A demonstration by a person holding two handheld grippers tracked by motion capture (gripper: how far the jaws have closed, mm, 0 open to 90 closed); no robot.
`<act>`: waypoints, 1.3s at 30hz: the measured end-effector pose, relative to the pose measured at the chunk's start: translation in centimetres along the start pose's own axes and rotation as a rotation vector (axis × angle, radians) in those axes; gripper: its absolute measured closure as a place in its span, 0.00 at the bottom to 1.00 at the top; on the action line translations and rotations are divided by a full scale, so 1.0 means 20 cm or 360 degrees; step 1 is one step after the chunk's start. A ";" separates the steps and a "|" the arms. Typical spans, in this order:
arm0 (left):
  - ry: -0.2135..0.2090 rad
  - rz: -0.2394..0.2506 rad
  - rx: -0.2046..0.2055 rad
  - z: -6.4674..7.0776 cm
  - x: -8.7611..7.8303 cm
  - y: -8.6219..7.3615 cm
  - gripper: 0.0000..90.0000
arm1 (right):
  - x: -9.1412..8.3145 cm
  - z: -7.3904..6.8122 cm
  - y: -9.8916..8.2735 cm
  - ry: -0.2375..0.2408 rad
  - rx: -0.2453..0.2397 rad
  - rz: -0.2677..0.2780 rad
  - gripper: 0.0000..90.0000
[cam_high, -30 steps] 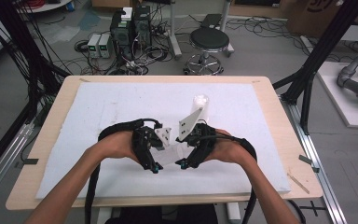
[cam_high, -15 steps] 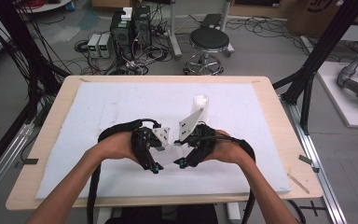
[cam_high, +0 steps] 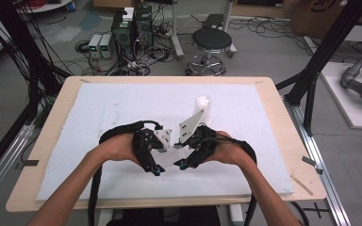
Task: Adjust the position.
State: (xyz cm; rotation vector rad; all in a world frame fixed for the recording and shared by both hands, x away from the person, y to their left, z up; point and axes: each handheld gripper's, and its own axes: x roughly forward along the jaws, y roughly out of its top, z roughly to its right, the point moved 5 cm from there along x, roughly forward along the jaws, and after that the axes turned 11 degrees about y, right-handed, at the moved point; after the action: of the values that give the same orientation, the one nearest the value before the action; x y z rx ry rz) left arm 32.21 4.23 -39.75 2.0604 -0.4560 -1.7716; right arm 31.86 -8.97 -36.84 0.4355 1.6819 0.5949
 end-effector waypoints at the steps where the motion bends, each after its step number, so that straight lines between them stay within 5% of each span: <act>1: 0.0003 -0.0001 0.0016 0.00 0.00 0.00 0.26 | 0.00 0.00 0.00 0.0001 0.0000 -0.0001 0.48; 5: 0.0012 0.0011 0.0001 0.00 0.01 0.00 0.11 | 0.00 0.00 0.00 0.0001 0.0004 0.0006 0.47; 11: 0.0017 0.0077 -0.0017 -0.02 -0.01 0.00 0.11 | -0.01 0.01 -0.01 -0.0019 -0.0001 0.0023 0.47; 15: 0.0055 0.0271 -0.0119 -0.02 -0.07 -0.03 0.11 | -0.04 0.00 -0.04 -0.0028 0.0014 0.0102 0.47; 21: 0.0214 0.0569 -0.0155 0.00 -0.12 -0.11 0.11 | -0.10 0.00 -0.12 -0.0018 0.0022 0.0336 0.47; 23: 0.0228 0.0605 -0.0172 0.00 -0.13 -0.12 0.11 | -0.12 -0.01 -0.14 -0.0019 0.0021 0.0394 0.47; 27: 0.0252 0.0842 -0.0288 0.00 -0.18 -0.17 0.08 | -0.12 -0.02 -0.20 -0.0033 0.0020 0.0523 0.47; 33: 0.0315 0.1066 -0.0379 0.03 -0.19 -0.20 0.08 | -0.13 -0.03 -0.27 -0.0047 0.0035 0.0749 0.47; 39: 0.0293 0.1187 -0.0502 0.05 -0.13 -0.26 0.08 | -0.11 -0.04 -0.30 -0.0062 0.0012 0.0852 0.47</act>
State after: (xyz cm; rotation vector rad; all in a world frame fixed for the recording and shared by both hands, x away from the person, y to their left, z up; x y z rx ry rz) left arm 30.82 9.88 -40.11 1.5262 -0.7173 -1.1143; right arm 31.76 -15.26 -38.62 0.9101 1.5301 0.9605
